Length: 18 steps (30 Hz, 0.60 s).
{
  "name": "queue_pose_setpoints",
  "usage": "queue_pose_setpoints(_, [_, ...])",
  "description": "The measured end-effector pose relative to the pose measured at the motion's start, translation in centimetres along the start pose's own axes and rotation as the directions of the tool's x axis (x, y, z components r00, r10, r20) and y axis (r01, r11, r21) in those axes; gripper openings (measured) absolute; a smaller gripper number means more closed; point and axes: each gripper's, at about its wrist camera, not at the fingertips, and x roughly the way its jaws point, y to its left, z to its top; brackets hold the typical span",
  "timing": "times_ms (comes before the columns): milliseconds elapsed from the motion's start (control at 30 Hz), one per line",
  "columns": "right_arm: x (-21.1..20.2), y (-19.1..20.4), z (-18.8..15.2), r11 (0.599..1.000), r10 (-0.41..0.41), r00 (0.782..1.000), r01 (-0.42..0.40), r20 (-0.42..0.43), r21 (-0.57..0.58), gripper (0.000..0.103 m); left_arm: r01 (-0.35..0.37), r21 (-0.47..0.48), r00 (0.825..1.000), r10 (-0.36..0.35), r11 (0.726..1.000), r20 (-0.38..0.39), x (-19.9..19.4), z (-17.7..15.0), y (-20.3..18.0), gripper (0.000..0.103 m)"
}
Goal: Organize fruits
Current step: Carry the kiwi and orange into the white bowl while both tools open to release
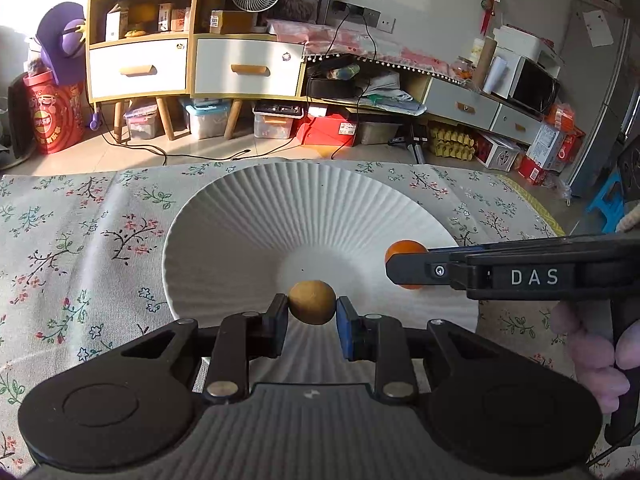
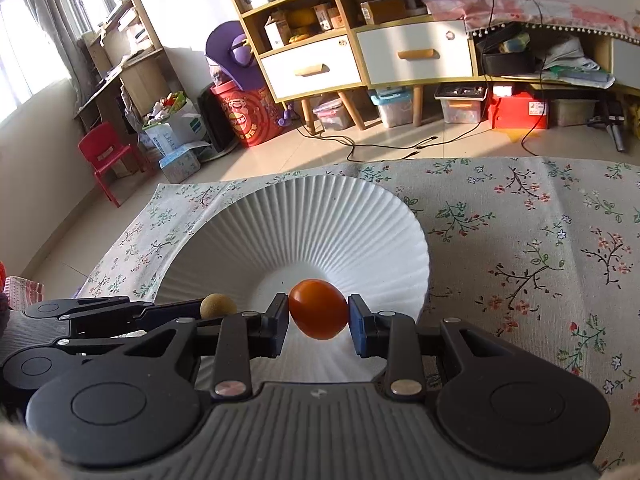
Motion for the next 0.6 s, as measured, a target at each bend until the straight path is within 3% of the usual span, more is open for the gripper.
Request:
queue_pose_setpoints(467, [0.86,0.05,0.29,0.999,0.036,0.999,-0.036,-0.015,0.009,0.031,0.022,0.023,1.0,-0.022,0.999,-0.005,0.39,0.41,0.22,0.029])
queue_pose_setpoints(600, [0.04,0.32,0.63,0.999,0.05,0.999,-0.05,0.003,0.013,0.045,0.024,0.03,1.0,-0.024,0.999,-0.011,0.19,0.52,0.13,0.037])
